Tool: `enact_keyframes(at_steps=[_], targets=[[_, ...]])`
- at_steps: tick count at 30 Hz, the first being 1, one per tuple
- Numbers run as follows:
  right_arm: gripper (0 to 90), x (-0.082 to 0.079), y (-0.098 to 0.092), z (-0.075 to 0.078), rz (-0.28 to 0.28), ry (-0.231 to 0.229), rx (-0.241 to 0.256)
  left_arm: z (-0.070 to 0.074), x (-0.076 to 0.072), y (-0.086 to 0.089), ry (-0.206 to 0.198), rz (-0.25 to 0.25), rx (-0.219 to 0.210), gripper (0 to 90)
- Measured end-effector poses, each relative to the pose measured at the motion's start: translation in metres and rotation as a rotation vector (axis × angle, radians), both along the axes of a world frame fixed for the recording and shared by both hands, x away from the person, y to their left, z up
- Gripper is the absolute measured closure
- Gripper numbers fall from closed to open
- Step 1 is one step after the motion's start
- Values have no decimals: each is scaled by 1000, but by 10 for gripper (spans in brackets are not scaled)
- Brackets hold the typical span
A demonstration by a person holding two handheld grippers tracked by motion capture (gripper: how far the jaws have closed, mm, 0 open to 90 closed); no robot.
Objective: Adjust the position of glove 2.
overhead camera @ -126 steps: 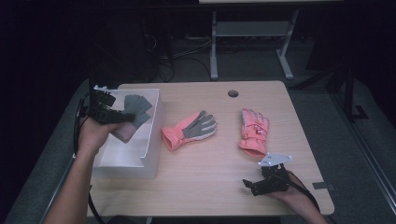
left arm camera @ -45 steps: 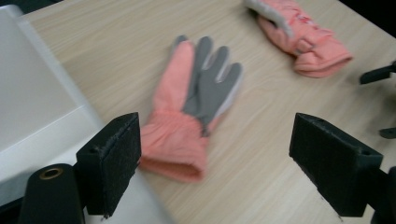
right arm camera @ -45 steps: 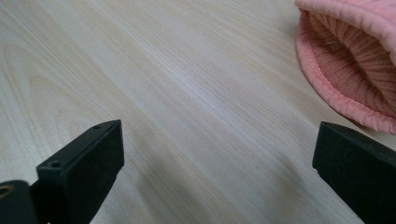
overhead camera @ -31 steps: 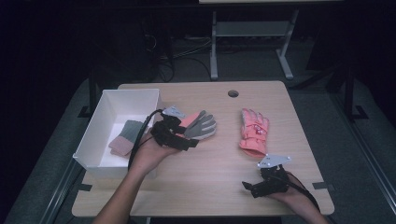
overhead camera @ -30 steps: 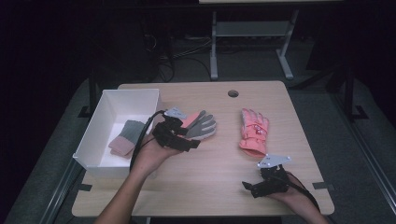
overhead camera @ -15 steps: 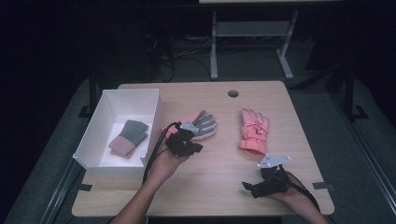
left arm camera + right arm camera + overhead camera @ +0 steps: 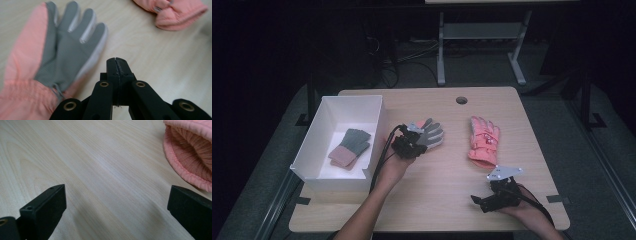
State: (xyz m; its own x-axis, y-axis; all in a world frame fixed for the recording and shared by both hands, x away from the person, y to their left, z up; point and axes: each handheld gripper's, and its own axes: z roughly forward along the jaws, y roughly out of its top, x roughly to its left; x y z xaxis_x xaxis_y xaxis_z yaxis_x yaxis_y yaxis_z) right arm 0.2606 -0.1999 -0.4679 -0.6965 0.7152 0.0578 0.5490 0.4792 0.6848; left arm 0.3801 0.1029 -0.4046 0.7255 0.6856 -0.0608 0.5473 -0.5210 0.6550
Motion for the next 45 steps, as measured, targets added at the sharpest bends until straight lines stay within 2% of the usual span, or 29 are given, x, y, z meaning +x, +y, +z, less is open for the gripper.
enact_keyframes(at_steps=[2, 4, 7, 8, 13, 18, 25, 31, 36, 45], targets=[[17, 0, 0, 0, 2, 1, -2, -1, 7, 0, -2, 15, -19, 898], [17, 1, 0, -1, 6, 3, -3, -2, 15, 1, -8, 31, -11, 898], [17, 1, 0, -1, 7, 5, -1, -5, 24, 2, -9, 66, -26, 898], [17, 1, 0, -1, 9, 6, -2, -5, 26, 4, -15, 72, -11, 898], [17, 1, 0, -2, 10, 7, -5, -8, 37, 9, -20, 109, -6, 898], [17, 1, 1, -2, 13, 8, -7, -10, 44, 12, -47, 137, 23, 897], [17, 0, 1, -2, 15, 7, -9, -21, 50, 15, -20, 169, 41, 898], [17, 0, 2, -2, 19, 8, -6, -30, 51, 14, 7, 156, 56, 897], [17, 0, 2, -2, 19, 9, -5, -31, 49, 9, 24, 129, 41, 898], [17, -1, 3, -2, 21, 12, -8, -31, 36, -12, 69, 26, 3, 898]])
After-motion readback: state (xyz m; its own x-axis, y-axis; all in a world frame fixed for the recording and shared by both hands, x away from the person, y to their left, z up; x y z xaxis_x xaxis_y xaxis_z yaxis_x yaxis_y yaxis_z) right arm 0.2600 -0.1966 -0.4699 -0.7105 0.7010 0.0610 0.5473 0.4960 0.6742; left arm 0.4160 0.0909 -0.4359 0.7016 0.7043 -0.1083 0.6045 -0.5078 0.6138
